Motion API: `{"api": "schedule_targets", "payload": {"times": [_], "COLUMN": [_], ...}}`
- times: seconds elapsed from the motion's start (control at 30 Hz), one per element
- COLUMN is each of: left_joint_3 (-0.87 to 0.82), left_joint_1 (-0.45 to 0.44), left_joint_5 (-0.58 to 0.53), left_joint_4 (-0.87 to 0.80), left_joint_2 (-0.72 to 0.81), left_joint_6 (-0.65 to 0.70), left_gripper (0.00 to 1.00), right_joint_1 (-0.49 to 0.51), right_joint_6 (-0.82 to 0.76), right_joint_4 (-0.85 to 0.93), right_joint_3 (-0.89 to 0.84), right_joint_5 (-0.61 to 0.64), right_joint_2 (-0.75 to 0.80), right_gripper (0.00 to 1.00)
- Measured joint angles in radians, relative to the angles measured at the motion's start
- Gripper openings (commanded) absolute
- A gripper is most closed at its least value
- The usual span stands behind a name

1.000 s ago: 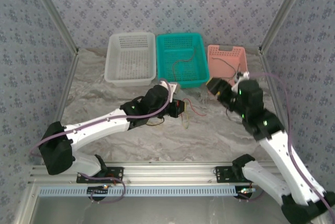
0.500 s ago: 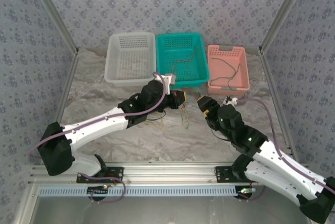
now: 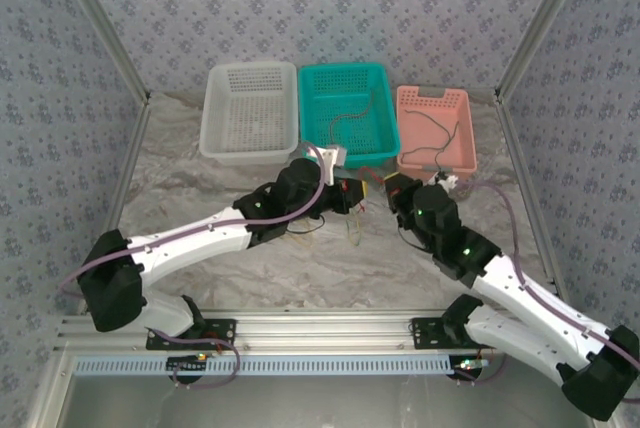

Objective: Untangle the cables

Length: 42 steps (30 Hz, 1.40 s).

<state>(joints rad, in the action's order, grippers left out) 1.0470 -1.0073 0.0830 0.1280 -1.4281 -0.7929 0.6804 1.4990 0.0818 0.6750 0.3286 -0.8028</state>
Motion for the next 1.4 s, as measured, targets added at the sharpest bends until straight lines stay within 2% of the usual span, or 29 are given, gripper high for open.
{"api": "schedule_targets", "payload": {"times": [0.17,0.33,0.53,0.73,0.83,0.9,1.1,1.23,1.4], "left_joint_3": [0.059,0.150,0.192,0.220,0.243,0.248,0.338,0.517,0.761], "left_joint_1": [-0.024,-0.041,-0.049,-0.047,-0.022,0.014,0.208,0.324,0.414], "left_joint_5": [0.030,0.045,0.047,0.047,0.062,0.084,0.143,0.185,0.220], "left_joint_4": [-0.042,-0.060,-0.087,-0.125,-0.153,-0.174,-0.261,-0.303,-0.346], "left_joint_2": [-0.058,-0.128,-0.178,-0.185,-0.185,-0.185,-0.225,-0.328,-0.513], "left_joint_6": [0.059,0.123,0.174,0.192,0.171,0.137,0.054,0.030,0.004], "left_gripper": [0.00,0.00,0.00,0.00,0.00,0.00,0.00,0.00,0.00], "right_joint_1": [-0.195,-0.324,-0.382,-0.420,-0.432,-0.451,-0.511,-0.517,-0.505], "right_joint_6": [-0.107,-0.238,-0.355,-0.424,-0.478,-0.520,-0.637,-0.687,-0.722], "right_joint_4": [0.049,0.117,0.214,0.281,0.350,0.375,0.482,0.536,0.545], "right_joint_3": [0.179,0.309,0.420,0.483,0.571,0.624,0.709,0.715,0.666], "right_joint_5": [-0.138,-0.333,-0.494,-0.582,-0.596,-0.585,-0.517,-0.489,-0.489], "right_joint_2": [-0.058,-0.180,-0.295,-0.347,-0.386,-0.392,-0.301,-0.234,-0.203], "right_gripper": [0.00,0.00,0.00,0.01,0.52,0.64,0.69,0.69,0.69]}}
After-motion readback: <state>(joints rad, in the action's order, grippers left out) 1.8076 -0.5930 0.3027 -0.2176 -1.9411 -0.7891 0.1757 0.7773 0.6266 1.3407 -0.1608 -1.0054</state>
